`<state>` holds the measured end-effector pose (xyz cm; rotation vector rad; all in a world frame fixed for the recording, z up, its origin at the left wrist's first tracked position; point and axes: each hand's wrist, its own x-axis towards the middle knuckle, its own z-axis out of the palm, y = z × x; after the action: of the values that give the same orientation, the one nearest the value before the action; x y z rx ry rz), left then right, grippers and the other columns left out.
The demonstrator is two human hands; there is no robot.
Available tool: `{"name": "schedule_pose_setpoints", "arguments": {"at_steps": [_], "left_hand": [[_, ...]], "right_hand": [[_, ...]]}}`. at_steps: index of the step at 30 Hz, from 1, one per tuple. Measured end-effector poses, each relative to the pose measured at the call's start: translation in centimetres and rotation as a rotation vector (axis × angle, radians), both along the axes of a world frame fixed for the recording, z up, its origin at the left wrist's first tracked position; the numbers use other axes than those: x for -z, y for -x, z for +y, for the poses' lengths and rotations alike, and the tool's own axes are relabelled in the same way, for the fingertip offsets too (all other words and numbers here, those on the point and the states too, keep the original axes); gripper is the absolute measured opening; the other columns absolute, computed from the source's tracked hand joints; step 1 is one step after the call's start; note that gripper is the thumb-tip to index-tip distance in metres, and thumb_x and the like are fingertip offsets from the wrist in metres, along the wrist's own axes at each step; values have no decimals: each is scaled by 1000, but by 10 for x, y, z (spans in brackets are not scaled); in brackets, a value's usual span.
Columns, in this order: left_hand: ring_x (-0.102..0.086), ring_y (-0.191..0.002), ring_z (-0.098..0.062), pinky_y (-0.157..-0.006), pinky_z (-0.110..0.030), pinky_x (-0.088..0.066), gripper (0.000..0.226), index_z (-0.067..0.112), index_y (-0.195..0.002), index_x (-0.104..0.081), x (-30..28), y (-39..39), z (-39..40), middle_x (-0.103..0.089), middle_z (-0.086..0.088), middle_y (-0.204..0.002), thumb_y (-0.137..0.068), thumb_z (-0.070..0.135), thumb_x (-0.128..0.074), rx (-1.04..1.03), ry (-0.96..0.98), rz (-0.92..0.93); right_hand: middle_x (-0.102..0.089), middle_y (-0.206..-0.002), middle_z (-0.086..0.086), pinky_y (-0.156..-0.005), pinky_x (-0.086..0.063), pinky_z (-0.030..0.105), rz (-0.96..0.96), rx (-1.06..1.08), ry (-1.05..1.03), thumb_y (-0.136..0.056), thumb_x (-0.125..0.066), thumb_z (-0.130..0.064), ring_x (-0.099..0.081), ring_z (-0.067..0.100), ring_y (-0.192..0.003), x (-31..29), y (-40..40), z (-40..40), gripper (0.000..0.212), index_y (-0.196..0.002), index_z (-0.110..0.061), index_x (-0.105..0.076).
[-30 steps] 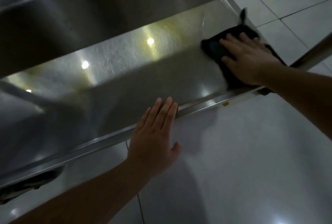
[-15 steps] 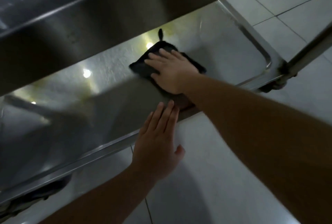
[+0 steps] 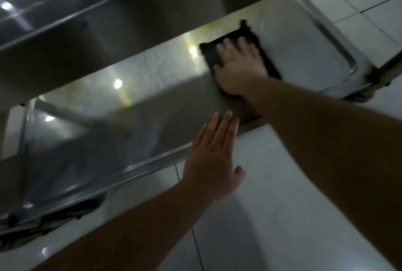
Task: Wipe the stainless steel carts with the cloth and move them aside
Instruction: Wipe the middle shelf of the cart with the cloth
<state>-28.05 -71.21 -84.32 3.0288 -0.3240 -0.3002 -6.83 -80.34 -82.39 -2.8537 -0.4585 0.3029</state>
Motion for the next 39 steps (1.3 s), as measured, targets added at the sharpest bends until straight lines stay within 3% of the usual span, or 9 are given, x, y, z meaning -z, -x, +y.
{"name": "schedule_pose_setpoints", "arguments": {"at_steps": [7,10,14,18,21,26,31,35,39], "left_hand": [[6,-163,-22,-131,-40,2,97,15,-170,-11,-12,-8,17,-2,-8,-178,-95,57,-56,111,-19,87],[13,-163,-17,-132,-37,1,101,16,-170,5,-13,17,61,13,-4,-177,-96,54,-53,128,-4,36],[7,-163,-20,-132,-38,-2,85,14,-170,-6,-12,74,163,6,-4,-177,-103,61,-29,15,-46,-15],[-6,-163,-27,-131,-41,-7,83,8,-168,-16,-23,119,255,-8,-10,-176,-105,61,-20,-225,-120,-31],[-8,-164,-29,-132,-46,-11,86,9,-168,-17,-22,132,270,-10,-11,-176,-101,62,-7,-431,-63,16],[0,-164,-25,-131,-41,-4,89,15,-170,-9,-16,130,270,-3,-7,-178,-96,64,3,-474,-22,22],[9,-163,-18,-131,-37,3,83,22,-170,-1,-11,129,278,6,-1,-178,-99,66,0,-467,5,29],[10,-162,-14,-130,-31,6,81,20,-170,-5,-11,136,293,5,0,-178,-102,65,-9,-429,103,-2],[10,-162,-17,-130,-36,5,81,18,-170,-6,-7,172,318,1,-4,-178,-103,64,-1,-526,34,-48]], "right_hand": [[4,-175,-9,-129,3,46,79,-290,1,-108,-25,-53,8,25,-161,-4,24,76,65,-167,-33,-6],[-2,-175,-7,-128,-1,47,30,-79,-9,-108,-30,-53,1,26,-161,-2,14,35,65,-167,-32,-12],[2,-175,-5,-129,1,50,92,203,42,-108,-25,-53,5,30,-161,-5,8,-4,67,-167,-28,-7],[5,-175,-4,-129,3,52,87,294,11,-107,-21,-53,9,32,-160,-6,36,43,68,-168,-26,-6],[2,-175,-4,-128,3,52,44,243,-8,-107,-24,-50,7,32,-161,-4,73,117,67,-168,-26,-9],[6,-175,-2,-128,6,52,49,-81,-36,-108,-23,-46,10,32,-160,0,140,263,67,-168,-25,-3],[-1,-175,-6,-129,2,49,17,-253,-42,-108,-24,-48,4,28,-161,-2,146,279,64,-168,-29,-9],[-11,-175,-5,-129,-5,50,-49,26,-33,-107,-32,-47,-7,29,-160,-1,102,203,62,-165,-28,-21],[1,-176,-4,-129,1,51,77,302,31,-107,-24,-49,5,30,-161,-7,84,150,66,-167,-27,-10]]}}
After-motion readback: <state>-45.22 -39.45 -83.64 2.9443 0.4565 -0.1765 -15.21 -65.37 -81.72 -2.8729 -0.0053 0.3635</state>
